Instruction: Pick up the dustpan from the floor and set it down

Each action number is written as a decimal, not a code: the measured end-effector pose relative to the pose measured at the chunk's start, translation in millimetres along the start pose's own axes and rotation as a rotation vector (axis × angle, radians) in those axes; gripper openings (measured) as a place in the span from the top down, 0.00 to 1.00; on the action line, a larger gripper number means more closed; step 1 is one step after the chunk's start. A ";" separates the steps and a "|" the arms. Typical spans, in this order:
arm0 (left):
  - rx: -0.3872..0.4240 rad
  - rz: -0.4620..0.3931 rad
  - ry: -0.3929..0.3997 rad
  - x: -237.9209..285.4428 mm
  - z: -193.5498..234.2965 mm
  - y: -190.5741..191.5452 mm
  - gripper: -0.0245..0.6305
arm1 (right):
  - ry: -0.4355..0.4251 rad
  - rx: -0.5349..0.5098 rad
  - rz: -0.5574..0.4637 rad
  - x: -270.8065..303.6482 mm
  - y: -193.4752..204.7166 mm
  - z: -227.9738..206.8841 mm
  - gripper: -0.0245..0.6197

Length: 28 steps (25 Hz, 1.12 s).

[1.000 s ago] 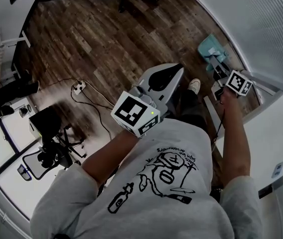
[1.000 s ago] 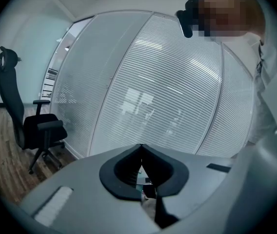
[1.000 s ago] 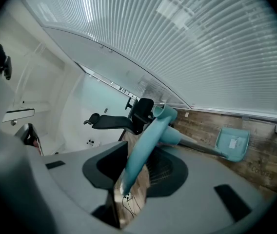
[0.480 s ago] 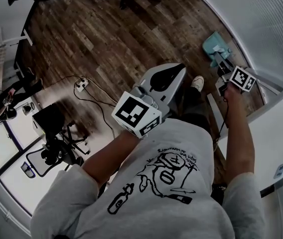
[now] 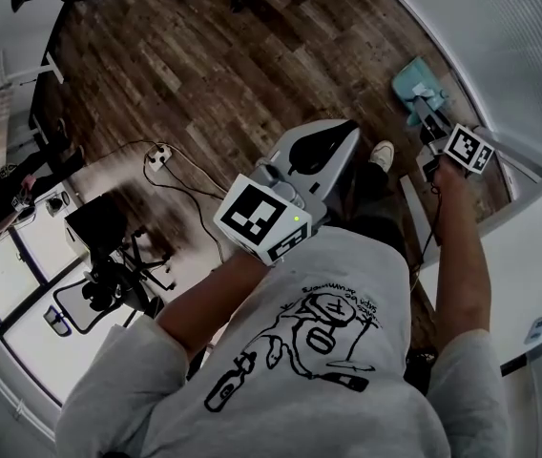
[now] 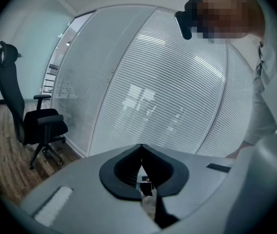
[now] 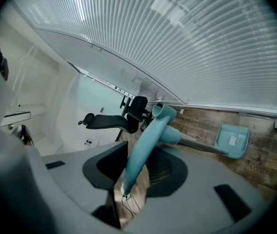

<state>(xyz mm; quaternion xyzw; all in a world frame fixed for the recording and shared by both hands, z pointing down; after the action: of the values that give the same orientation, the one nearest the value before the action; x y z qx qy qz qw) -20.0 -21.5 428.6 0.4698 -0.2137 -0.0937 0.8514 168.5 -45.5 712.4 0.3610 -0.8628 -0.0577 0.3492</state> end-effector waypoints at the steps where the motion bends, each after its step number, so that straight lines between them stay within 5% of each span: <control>1: -0.002 0.001 0.000 0.9 -0.2 -0.1 0.96 | -0.003 -0.001 0.000 0.4 -0.2 0.4 0.80; 22: -0.008 -0.010 0.002 -1.2 3.9 0.6 0.96 | 0.066 0.005 0.120 12.3 48.5 -4.2 0.80; 28: -0.005 -0.016 0.005 -4.1 0.3 -2.5 0.96 | 0.093 0.003 0.190 9.3 59.9 -7.0 0.73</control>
<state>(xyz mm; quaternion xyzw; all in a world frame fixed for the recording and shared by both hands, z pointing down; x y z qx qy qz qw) -23.7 -21.6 425.5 0.4697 -0.2078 -0.0996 0.8522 133.5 -6.8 743.9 0.2801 -0.8761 -0.0061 0.3924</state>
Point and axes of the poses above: the fingertips, and each gripper's own axes: x forward along the fingers, z to its left, y out of its underside, the point moved 3 cm from there along -x, backward along the fingers, and after that the axes turned 11 degrees about y, right-handed, at the moved point
